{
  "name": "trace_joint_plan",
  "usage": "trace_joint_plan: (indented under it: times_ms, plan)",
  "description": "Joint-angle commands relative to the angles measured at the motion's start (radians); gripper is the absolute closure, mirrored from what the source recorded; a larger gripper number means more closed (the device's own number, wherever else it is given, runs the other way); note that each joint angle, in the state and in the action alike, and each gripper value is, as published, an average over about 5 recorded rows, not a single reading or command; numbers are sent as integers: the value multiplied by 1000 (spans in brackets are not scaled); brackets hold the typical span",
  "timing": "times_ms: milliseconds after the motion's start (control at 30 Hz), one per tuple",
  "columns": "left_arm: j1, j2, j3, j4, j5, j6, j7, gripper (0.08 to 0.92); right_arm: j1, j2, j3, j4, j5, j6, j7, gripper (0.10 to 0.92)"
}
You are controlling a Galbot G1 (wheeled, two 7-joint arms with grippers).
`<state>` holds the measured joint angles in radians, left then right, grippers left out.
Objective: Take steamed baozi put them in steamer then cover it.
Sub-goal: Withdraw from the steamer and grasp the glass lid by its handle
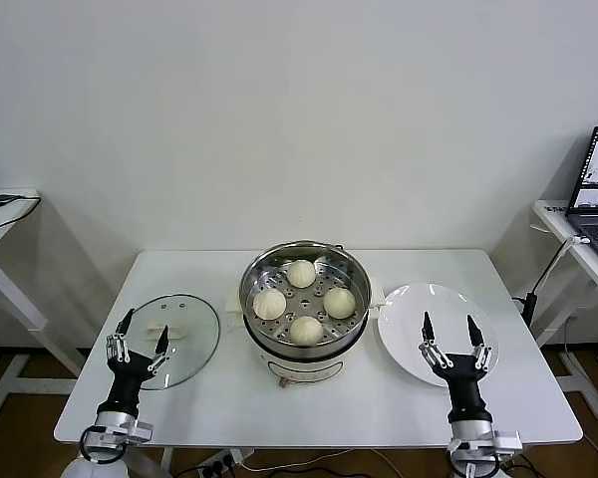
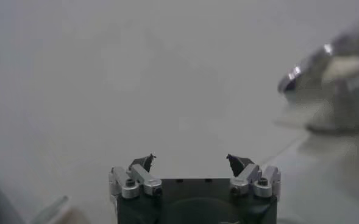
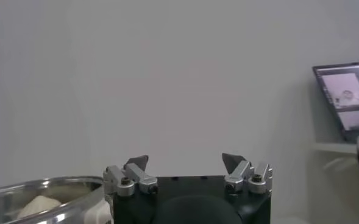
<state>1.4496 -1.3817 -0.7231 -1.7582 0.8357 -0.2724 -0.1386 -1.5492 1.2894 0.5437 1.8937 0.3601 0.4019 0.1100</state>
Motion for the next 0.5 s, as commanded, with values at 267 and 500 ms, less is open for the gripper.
trace_joint_plan:
  times_ms: [267,500]
  plan:
    - [-150,52,-44,364,606,-127,-220,177,-12,64,-9,-19,-32,33,24,203]
    - [-218,50,-42,420,625,-106,-234,177,-8,66,-6,-30,-33,38,22,203]
